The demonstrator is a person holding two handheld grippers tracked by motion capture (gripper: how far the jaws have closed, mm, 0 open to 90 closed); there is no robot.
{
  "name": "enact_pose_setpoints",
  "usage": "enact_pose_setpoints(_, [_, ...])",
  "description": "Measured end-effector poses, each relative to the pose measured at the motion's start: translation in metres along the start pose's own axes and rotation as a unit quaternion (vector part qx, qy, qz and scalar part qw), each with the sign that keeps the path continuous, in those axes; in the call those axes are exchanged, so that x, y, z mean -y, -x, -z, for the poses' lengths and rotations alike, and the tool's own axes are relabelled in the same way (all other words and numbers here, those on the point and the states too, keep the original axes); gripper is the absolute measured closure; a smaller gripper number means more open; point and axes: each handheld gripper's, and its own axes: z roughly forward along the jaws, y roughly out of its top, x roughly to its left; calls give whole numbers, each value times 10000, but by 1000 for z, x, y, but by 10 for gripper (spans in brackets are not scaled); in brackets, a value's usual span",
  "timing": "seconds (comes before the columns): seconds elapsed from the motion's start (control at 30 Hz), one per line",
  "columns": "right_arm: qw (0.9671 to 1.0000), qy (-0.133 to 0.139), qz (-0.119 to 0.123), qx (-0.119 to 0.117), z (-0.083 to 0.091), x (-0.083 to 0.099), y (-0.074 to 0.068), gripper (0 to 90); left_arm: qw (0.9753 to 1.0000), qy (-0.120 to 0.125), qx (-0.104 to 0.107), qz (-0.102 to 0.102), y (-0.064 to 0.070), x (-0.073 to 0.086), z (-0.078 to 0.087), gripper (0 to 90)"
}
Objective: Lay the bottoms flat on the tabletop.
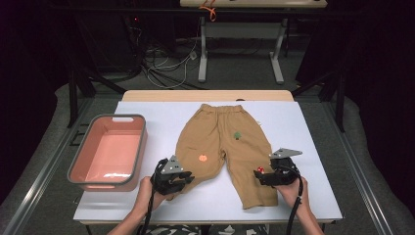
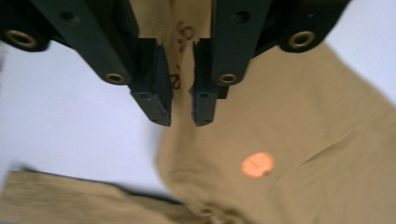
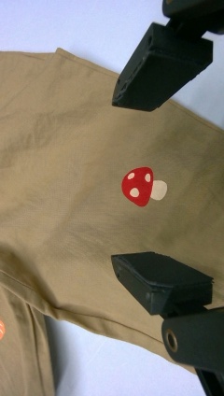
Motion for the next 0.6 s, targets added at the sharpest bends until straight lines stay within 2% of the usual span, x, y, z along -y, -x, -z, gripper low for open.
enact_pose_setpoints(0.2, [10000, -7, -1, -9, -1, 0, 0, 190, 9990, 114, 381, -226, 16, -5, -1, 839])
enact_pose_setpoints(0.27, [10000, -3, 26, -2, -1, 0, 0, 191, 9981, -6, 555, -277, 21, -6, -3, 844])
enact_pose_setpoints(0.3, [10000, -8, 21, 10, -1, 0, 0, 191, 9977, 13, 597, -317, 24, -5, -6, 843])
enact_pose_setpoints(0.37, [10000, -24, 3, -10, -2, 0, 0, 191, 9967, -149, 706, -380, 28, -5, -11, 844])
enact_pose_setpoints(0.4, [10000, -33, -6, -9, -2, 0, 0, 191, 9961, -275, 712, -453, 28, -4, -15, 846])
enact_pose_setpoints(0.5, [10000, -21, -12, 8, -2, 0, 0, 191, 9954, -571, 605, -473, 29, 0, -26, 852])
enact_pose_setpoints(0.57, [10000, -39, -8, 7, -2, 0, 1, 190, 9949, -769, 324, -575, 30, 1, -29, 854])
enact_pose_setpoints(0.6, [10000, -38, -30, -6, -1, 1, 0, 189, 9950, -792, 250, -550, 29, 2, -30, 853])
